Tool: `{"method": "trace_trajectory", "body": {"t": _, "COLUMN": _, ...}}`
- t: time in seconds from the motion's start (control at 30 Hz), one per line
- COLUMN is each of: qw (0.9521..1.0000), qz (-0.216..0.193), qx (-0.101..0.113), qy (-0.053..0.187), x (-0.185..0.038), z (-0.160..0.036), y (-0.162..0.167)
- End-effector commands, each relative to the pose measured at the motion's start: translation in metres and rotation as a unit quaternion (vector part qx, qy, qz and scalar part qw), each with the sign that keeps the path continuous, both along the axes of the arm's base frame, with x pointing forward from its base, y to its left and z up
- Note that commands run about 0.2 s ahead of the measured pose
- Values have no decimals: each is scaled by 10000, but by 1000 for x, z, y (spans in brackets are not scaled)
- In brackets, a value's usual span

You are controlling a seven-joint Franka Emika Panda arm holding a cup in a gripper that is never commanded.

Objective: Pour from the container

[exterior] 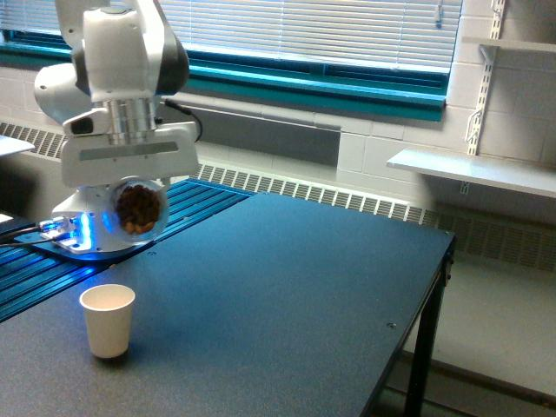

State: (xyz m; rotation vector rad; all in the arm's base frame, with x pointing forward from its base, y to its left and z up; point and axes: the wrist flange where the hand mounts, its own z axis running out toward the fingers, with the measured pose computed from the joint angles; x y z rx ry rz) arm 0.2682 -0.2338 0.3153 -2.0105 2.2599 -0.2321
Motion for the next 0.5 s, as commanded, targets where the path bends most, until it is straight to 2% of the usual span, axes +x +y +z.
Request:
{"method": "trace_trajectory", "body": {"t": 0.03, "qw": 9996, "qz": -271, "qx": 67, "qy": 37, "x": -11, "z": -7, "y": -13}}
{"method": "trace_trajectory", "body": {"t": 0.1, "qw": 9995, "qz": -293, "qx": 91, "qy": 46, "x": -17, "z": -15, "y": -9}}
{"method": "trace_trajectory", "body": {"t": 0.27, "qw": 9990, "qz": -394, "qx": 177, "qy": 115, "x": -20, "z": -18, "y": -16}}
{"method": "trace_trajectory", "body": {"t": 0.4, "qw": 9989, "qz": -383, "qx": 205, "qy": 191, "x": -31, "z": -34, "y": -8}}
{"method": "trace_trajectory", "body": {"t": 0.5, "qw": 9986, "qz": -375, "qx": 296, "qy": 207, "x": -22, "z": -26, "y": -14}}
